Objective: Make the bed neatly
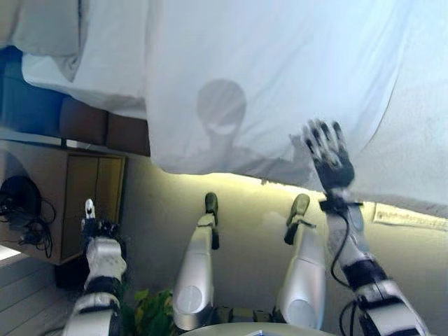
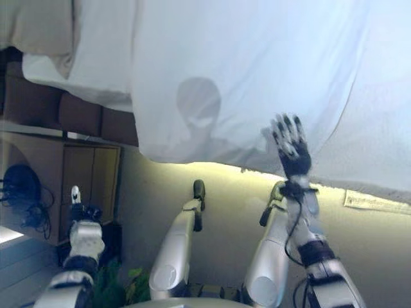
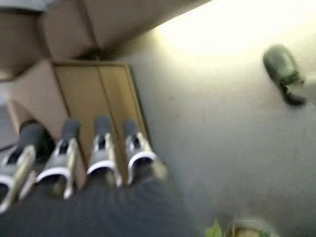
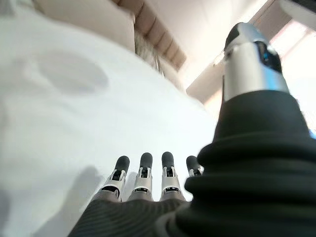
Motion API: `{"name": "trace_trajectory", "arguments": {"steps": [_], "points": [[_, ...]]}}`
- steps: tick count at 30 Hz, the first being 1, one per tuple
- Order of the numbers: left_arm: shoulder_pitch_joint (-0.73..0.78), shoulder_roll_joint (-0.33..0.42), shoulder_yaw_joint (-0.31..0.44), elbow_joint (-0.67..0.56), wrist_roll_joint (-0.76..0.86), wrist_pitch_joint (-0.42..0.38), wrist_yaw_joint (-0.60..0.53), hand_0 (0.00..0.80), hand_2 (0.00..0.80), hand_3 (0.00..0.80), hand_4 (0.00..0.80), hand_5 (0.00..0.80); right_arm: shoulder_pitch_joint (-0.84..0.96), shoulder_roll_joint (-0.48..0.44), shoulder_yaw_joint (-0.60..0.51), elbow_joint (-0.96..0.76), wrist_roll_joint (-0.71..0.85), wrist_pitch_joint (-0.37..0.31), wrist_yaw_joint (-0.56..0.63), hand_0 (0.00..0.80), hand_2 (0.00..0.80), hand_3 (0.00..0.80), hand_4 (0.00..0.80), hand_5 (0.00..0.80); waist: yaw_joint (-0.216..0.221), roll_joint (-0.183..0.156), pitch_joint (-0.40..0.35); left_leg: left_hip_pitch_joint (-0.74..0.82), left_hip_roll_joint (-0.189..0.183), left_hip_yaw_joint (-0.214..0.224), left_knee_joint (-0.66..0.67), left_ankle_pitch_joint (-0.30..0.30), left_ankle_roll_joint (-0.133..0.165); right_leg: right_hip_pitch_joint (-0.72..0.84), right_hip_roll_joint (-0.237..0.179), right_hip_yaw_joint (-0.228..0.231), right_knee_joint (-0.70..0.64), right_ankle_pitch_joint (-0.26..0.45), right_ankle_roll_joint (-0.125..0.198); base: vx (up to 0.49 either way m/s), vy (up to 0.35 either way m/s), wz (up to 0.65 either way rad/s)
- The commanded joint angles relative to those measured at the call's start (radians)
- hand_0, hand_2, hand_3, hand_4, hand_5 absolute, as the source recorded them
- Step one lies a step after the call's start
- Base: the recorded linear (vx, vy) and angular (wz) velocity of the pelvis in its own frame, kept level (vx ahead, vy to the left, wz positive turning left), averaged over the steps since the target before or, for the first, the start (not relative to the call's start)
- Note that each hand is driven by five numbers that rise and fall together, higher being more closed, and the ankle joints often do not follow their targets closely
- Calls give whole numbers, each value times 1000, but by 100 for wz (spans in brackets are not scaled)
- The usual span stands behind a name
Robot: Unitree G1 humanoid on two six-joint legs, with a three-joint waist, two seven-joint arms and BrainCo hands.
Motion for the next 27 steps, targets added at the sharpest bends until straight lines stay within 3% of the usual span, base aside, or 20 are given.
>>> {"name": "trace_trajectory", "arguments": {"steps": [1, 3, 5, 7, 12, 17, 22, 27], "points": [[64, 81, 43, -105, 139, -102, -38, 0, 0, 0, 0, 0, 128, -6, -84, -175, -32, 87, -14, 0, 0, 0, 0, 0, -17, -77, -93, 20, 19, -30, -38, 44, 29, 153, -31, 44, -197, 84, 64, 59, -199, 2], [110, 81, 44, -195, 183, -99, -94, 0, 0, 0, 0, 0, 207, -17, -141, -237, 5, 157, -19, 0, 0, 0, 0, 0, -18, -93, -138, 82, 26, -37, -97, 50, 29, 224, -12, 35, -257, 96, 68, 85, -213, -4], [147, 78, 50, -264, 194, -85, -156, 0, 0, 0, 0, 0, 258, -10, -173, -258, 18, 185, -14, 0, 0, 0, 0, 0, -16, -103, -178, 124, 31, -33, -138, 59, 29, 278, -1, 24, -308, 113, 72, 93, -169, -1], [193, 76, 50, -352, 174, -38, -255, 0, 0, 0, 0, 0, 310, 22, -192, -253, -24, 179, -11, 0, 0, 0, 0, 0, -8, -114, -220, 187, 40, -27, -177, 58, 26, 347, 11, 10, -353, 121, 75, 141, -195, 1], [253, 47, 14, -450, 186, 64, -379, 0, 0, 0, 0, 0, 370, 57, -196, -203, -181, 178, -105, 0, 0, 0, 0, 0, 5, -134, -328, 289, 45, -22, -223, 60, 25, 458, 22, -13, -412, 140, 80, 157, -170, 11], [284, 20, -52, -457, 202, 137, -434, 0, 0, 0, 0, 0, 398, 104, -162, -142, -174, 207, -177, 0, 0, 0, 0, 0, 17, -143, -411, 390, 48, -10, -296, 74, 31, 543, 36, -29, -436, 139, 80, 134, -126, 9], [258, 21, -145, -418, 248, 202, -500, 0, 0, 0, 0, 0, 404, 128, -110, -86, -156, 205, -241, 0, 0, 0, 0, 0, 20, -152, -470, 414, 26, -14, -316, 65, 37, 601, 57, -59, -475, 140, 77, 45, -117, 14], [281, 34, -180, -436, 319, 223, -466, 0, 0, 0, 0, 0, 412, 135, -79, -74, -116, 200, -242, 0, 0, 0, 0, 0, 14, -155, -493, 447, 33, 13, -316, 55, 38, 613, 61, -44, -486, 149, 80, 25, -33, 7]]}}
